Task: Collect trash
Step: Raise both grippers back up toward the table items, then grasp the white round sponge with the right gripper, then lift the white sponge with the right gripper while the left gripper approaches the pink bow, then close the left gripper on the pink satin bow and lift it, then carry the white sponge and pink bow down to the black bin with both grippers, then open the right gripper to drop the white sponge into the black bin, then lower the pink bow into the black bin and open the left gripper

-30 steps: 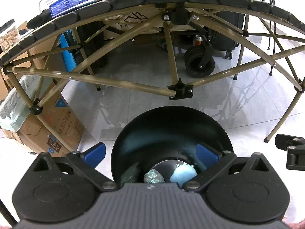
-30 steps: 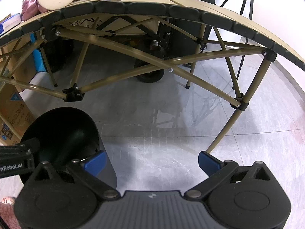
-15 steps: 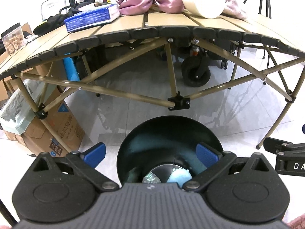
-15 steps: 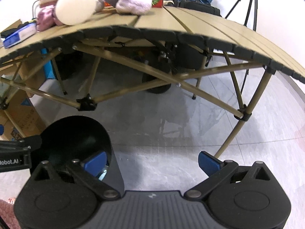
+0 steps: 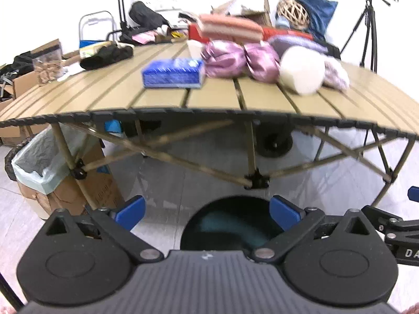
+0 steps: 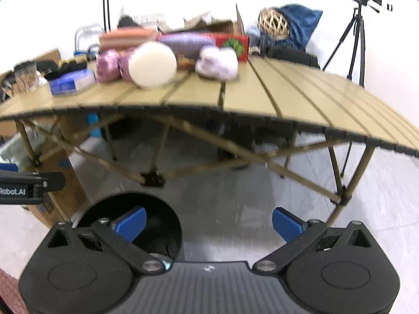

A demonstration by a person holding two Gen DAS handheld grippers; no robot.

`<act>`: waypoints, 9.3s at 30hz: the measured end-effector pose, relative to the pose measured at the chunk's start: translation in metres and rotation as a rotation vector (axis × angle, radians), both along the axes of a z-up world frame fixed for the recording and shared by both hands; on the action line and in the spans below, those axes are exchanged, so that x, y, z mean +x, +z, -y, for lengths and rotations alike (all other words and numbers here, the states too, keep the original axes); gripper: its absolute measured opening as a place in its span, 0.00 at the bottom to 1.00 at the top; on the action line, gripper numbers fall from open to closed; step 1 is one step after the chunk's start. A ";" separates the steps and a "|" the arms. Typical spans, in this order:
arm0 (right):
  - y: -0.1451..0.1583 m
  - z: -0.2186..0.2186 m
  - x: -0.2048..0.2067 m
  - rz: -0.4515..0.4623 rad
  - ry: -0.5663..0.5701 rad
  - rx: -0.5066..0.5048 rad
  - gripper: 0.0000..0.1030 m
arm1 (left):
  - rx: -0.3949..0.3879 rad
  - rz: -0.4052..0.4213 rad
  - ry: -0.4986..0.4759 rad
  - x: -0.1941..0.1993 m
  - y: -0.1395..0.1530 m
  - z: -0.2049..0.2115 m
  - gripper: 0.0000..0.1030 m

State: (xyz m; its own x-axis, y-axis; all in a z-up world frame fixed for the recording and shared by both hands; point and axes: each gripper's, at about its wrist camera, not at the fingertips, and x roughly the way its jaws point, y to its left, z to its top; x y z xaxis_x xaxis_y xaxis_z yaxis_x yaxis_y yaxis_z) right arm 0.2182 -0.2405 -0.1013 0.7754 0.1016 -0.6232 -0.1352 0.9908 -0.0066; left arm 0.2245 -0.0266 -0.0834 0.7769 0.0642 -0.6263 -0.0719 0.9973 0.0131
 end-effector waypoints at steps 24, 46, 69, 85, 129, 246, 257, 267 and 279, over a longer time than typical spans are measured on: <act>0.066 -0.031 -0.002 0.450 0.102 -0.004 1.00 | 0.007 0.328 0.117 0.021 0.071 -0.048 1.00; 0.052 -0.078 0.094 0.375 0.105 -0.056 0.92 | -0.030 0.302 0.077 0.064 0.074 -0.052 1.00; 0.062 -0.032 0.109 0.393 -0.005 0.074 0.53 | -0.014 0.279 -0.024 0.088 0.072 -0.017 1.00; 0.069 0.019 0.102 0.425 -0.137 0.115 0.53 | 0.009 0.219 -0.090 0.141 0.067 0.032 1.00; 0.063 0.030 0.107 0.401 -0.208 0.133 0.54 | -0.002 0.162 -0.100 0.162 0.056 0.025 0.52; -0.083 -0.127 0.048 -0.197 0.207 -0.007 0.54 | 0.045 -0.224 0.141 -0.027 -0.071 -0.083 0.49; -0.097 -0.127 0.057 -0.243 0.184 -0.030 0.65 | 0.037 -0.205 0.167 -0.020 -0.067 -0.088 0.49; -0.094 -0.122 0.059 -0.227 0.142 -0.043 1.00 | 0.040 -0.209 0.165 -0.020 -0.068 -0.088 0.49; -0.094 -0.115 0.057 -0.243 0.126 -0.061 1.00 | 0.038 -0.217 0.154 -0.017 -0.071 -0.085 0.49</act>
